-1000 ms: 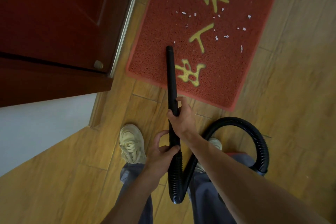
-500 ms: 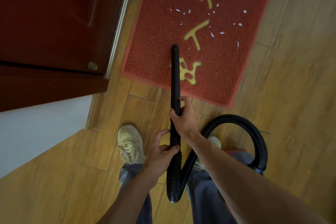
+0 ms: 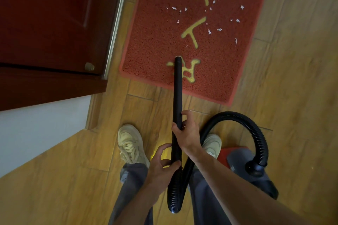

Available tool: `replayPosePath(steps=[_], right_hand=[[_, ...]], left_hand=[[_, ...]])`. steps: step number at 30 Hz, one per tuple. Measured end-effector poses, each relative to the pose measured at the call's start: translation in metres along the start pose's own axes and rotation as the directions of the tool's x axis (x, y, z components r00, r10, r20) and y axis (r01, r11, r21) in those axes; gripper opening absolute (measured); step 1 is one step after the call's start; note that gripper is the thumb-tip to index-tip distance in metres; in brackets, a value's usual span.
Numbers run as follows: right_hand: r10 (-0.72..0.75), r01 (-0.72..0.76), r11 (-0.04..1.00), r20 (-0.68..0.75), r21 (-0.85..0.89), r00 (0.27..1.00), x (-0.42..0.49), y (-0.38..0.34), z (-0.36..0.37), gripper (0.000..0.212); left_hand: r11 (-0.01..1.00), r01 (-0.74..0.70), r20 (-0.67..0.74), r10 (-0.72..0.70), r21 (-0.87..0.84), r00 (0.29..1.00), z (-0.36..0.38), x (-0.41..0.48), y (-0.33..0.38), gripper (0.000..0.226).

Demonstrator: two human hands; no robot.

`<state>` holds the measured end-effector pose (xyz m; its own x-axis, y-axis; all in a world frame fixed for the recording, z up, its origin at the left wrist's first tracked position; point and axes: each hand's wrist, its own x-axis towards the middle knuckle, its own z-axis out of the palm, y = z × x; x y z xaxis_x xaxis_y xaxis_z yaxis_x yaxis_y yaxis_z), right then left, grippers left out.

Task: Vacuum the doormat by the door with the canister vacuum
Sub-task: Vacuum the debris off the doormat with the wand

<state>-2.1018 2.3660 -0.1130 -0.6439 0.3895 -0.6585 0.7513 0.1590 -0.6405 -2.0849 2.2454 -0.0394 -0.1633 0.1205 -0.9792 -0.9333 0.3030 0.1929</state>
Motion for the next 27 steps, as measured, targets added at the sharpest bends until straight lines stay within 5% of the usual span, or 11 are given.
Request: replayPosePath(steps=[27], right_hand=[[-0.032,0.031,0.999,-0.047,-0.014,0.998,0.013,0.0,-0.019,0.036]], left_hand=[[0.995,-0.077,0.019,0.076,0.056,0.997,0.019,0.003,0.017,0.045]])
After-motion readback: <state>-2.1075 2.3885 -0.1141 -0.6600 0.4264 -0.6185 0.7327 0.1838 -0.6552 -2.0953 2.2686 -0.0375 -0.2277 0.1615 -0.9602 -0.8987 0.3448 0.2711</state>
